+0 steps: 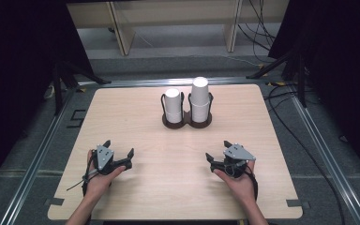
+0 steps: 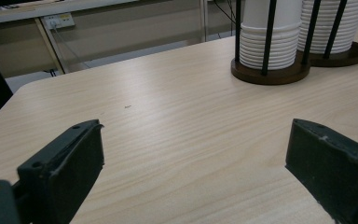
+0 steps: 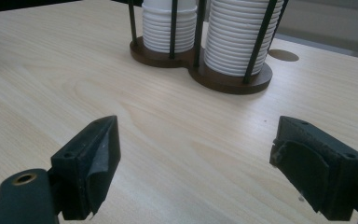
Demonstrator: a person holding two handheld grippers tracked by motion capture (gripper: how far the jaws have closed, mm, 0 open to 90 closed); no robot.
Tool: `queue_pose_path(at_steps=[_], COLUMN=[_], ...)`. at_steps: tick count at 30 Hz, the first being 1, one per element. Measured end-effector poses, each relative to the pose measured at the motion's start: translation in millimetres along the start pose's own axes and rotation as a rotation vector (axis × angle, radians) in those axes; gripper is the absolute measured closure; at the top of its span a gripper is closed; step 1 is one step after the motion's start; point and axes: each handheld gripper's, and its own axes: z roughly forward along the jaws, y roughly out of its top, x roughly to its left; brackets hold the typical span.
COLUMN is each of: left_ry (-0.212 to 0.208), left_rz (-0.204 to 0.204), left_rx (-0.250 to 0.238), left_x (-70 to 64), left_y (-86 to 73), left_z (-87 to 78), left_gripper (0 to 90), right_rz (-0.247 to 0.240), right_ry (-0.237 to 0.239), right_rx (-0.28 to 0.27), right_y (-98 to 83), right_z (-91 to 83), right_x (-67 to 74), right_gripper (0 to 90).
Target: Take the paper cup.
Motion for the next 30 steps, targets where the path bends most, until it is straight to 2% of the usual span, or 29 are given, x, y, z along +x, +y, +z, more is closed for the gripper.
queue_pose_path(at_steps=[5, 6, 8, 9, 10, 11, 12, 13, 14, 15, 16, 17, 19, 20, 21, 23, 24, 26, 28, 29, 30], left_ry=[0.002, 0.007, -0.004, -0.026, -0.026, -0.046, -0.066, -0.085, -0.085, -0.112, -0.112, -0.128, -0.163, -0.163, -0.193, -0.202, -0.21, -0.237, -0.248, -0.265, -0.265], left_rz=[0.013, 0.015, 0.025, 0.02, 0.02, 0.01, 0.014, 0.026, 0.026, 0.045, 0.045, 0.051, 0.085, 0.085, 0.091, 0.095, 0.098, 0.106, 0.119, 0.122, 0.122], left_rx=[0.023, 0.031, 0.036, 0.033, 0.033, 0.032, 0.043, 0.035, 0.035, 0.036, 0.036, 0.03, 0.028, 0.028, 0.037, 0.042, 0.04, 0.037, 0.045, 0.045, 0.045], left_x=[-1.2, -1.5, -1.6, -2.2, -2.2, -4.3, -5.8, -7.9, -7.9, -12.4, -12.4, -14.9, -21.9, -21.9, -26.5, -28.9, -31.3, -38.1, -39.9, -44.4, -44.4], left_y=[0.8, 1.1, 1.3, 1.9, 1.9, 3.6, 5.9, 7.8, 7.8, 12.6, 12.6, 15.1, 24.4, 24.4, 31.1, 34.1, 36.8, 43.5, 45.8, 48.9, 48.9], left_z=[1.7, 1.3, 1.7, 4.7, 4.7, 7.8, 8.3, 10.3, 10.3, 15.0, 15.0, 18.6, 31.1, 31.1, 41.0, 46.7, 53.2, 72.9, 77.8, 89.3, 89.3], left_gripper=[5.1, 5.6, 5.9, 6.7, 7.5, 8.5, 9.4, 10.4, 11.3, 12.5, 14.1, 14.1, 14.4, 14.3, 14.4, 14.6, 14.6, 15.0, 15.9, 15.9, 15.9], right_rz=[0.006, -0.017, -0.006, -0.008, 0.01, 0.026, 0.036, 0.015, 0.015, 0.039, 0.039, 0.011, 0.016, 0.016, 0.005, 0.01, 0.01, 0.001, -0.007, -0.025, -0.025], right_ry=[0.012, 0.002, 0.011, 0.007, 0.017, 0.044, 0.052, 0.044, 0.044, 0.074, 0.074, 0.056, 0.085, 0.085, 0.088, 0.091, 0.091, 0.117, 0.118, 0.12, 0.12], right_rx=[0.001, -0.006, -0.008, -0.001, 0.003, 0.0, -0.01, -0.013, -0.013, -0.021, -0.021, -0.019, -0.028, -0.028, -0.034, -0.041, -0.041, -0.058, -0.056, -0.057, -0.057], right_y=[0.0, 0.3, -0.1, 3.3, 5.1, 7.9, 11.0, 14.5, 14.5, 21.0, 21.0, 25.2, 38.3, 38.3, 48.5, 59.0, 59.0, 74.1, 80.7, 90.5, 90.5], right_z=[-0.6, 0.0, 1.8, -0.1, -1.3, -0.8, -0.4, -0.3, -0.3, 3.0, 3.0, 3.9, 13.2, 13.2, 20.3, 28.3, 28.3, 43.1, 49.0, 57.7, 57.7], right_x=[-1.7, -3.2, -2.5, -2.5, -1.7, -1.3, -0.4, -1.5, -1.5, 1.7, 1.7, 2.7, 8.1, 8.1, 10.1, 12.8, 12.8, 16.5, 17.9, 19.0, 19.0], right_gripper=[15.8, 16.0, 16.1, 17.5, 18.5, 20.6, 21.2, 21.3, 21.3, 22.6, 22.6, 23.0, 24.9, 24.9, 26.2, 27.9, 27.9, 29.8, 31.3, 31.8, 31.8])
